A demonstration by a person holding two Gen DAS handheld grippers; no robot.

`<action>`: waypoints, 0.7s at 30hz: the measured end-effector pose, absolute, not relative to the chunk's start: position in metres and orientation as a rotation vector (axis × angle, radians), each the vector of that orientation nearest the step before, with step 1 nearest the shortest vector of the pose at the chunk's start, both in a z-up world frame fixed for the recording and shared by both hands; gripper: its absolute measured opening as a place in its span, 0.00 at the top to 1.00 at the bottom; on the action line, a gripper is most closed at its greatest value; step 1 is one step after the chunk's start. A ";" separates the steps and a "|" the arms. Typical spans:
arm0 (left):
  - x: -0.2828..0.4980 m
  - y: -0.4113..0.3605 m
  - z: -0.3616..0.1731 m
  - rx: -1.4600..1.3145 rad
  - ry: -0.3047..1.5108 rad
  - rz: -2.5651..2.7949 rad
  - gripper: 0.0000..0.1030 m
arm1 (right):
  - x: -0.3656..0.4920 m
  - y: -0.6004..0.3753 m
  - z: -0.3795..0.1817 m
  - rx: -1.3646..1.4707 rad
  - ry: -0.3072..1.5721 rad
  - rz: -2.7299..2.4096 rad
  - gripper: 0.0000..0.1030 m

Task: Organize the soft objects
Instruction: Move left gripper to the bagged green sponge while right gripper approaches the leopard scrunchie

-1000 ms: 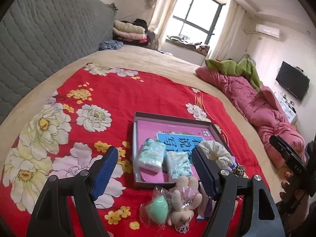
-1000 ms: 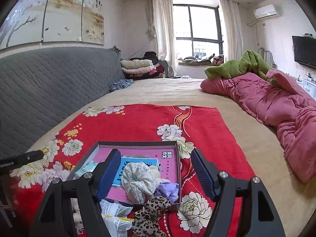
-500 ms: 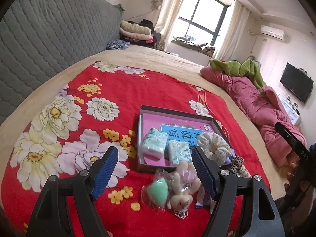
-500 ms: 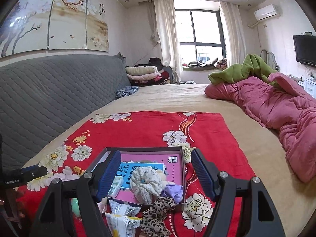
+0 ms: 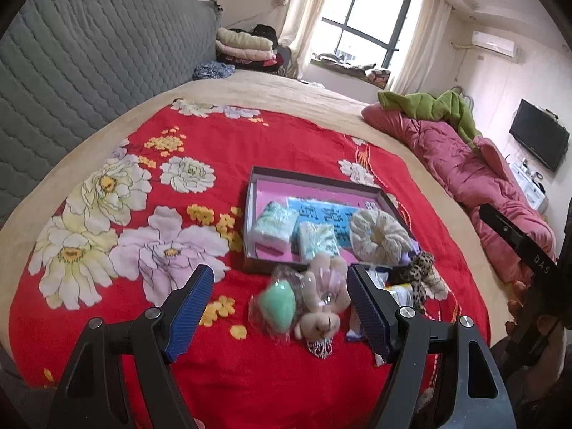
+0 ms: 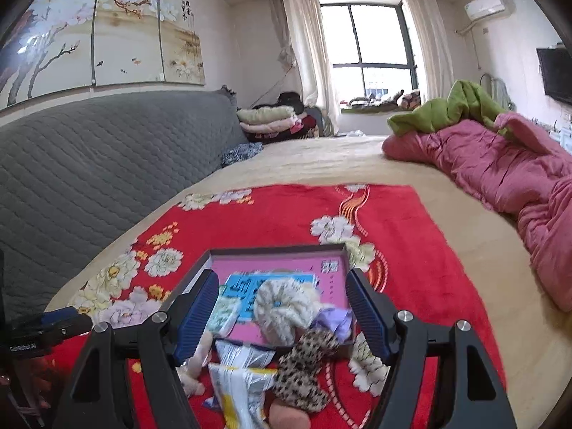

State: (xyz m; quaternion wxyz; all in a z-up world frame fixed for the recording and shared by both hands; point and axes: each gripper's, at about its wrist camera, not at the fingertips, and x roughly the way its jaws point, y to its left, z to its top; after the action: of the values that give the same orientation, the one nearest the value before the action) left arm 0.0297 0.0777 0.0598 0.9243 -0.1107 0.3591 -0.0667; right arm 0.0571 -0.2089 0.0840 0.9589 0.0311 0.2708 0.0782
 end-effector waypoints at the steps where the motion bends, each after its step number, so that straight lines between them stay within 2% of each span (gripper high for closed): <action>1: 0.027 0.075 0.058 -0.228 0.744 -0.142 0.24 | 0.056 -0.207 0.081 0.059 0.562 0.161 0.29; 21: 0.004 0.045 0.028 -0.188 0.867 -0.179 0.24 | 0.023 -0.183 0.039 0.009 0.724 0.236 0.29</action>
State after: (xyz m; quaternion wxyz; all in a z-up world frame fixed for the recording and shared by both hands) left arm 0.0035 0.0448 0.0277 0.8993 -0.0908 0.4191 -0.0864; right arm 0.0226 -0.1831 0.0393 0.9283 0.0044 0.3535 0.1150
